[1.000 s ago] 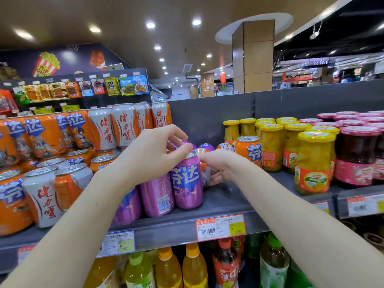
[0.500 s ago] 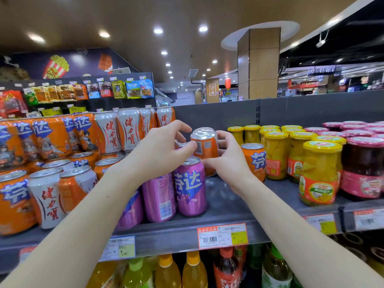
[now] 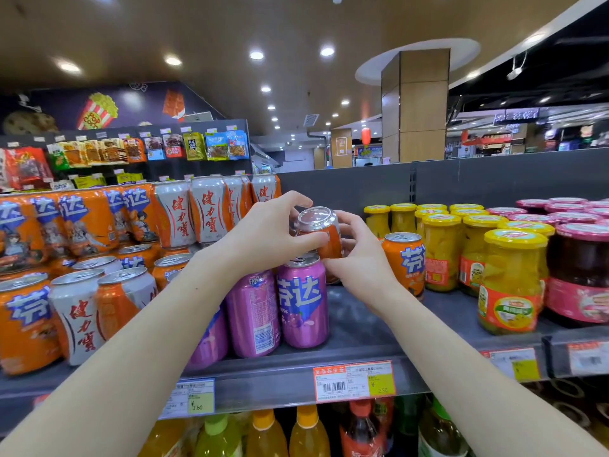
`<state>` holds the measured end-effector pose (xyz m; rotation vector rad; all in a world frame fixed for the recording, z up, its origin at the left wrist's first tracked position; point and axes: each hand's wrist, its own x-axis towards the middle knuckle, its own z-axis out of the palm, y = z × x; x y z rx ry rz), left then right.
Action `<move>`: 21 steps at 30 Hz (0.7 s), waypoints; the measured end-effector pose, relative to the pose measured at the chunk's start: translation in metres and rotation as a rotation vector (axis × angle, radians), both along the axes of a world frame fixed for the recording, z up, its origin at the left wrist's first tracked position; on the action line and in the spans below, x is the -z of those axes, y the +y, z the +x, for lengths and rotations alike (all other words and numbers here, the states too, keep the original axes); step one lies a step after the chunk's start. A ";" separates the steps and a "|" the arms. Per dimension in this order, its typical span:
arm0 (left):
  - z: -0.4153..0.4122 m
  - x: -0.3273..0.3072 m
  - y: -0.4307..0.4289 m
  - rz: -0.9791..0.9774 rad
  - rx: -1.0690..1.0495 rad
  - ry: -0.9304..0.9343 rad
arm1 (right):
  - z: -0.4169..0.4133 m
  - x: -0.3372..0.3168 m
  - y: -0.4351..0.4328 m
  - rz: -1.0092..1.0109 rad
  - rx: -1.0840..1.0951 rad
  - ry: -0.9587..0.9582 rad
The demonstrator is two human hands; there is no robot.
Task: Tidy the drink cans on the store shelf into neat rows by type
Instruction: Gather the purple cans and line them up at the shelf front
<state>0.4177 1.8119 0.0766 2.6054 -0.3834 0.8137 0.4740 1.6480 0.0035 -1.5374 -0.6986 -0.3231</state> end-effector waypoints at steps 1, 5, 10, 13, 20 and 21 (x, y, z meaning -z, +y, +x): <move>0.001 0.000 -0.001 0.009 -0.002 0.010 | 0.000 0.000 0.000 -0.006 -0.006 -0.002; 0.006 -0.007 -0.008 0.086 -0.030 0.043 | 0.002 -0.001 0.000 -0.047 0.004 -0.019; 0.012 -0.019 0.004 -0.152 0.021 0.167 | 0.004 -0.001 -0.001 -0.069 0.135 0.011; 0.016 -0.023 0.011 -0.311 0.045 0.192 | 0.006 0.000 -0.001 0.011 0.094 0.214; 0.001 -0.031 0.012 -0.478 0.097 0.245 | 0.009 -0.014 0.000 0.510 -0.361 0.397; -0.001 -0.031 0.012 -0.451 0.077 0.232 | 0.008 -0.015 0.001 0.557 -0.366 0.399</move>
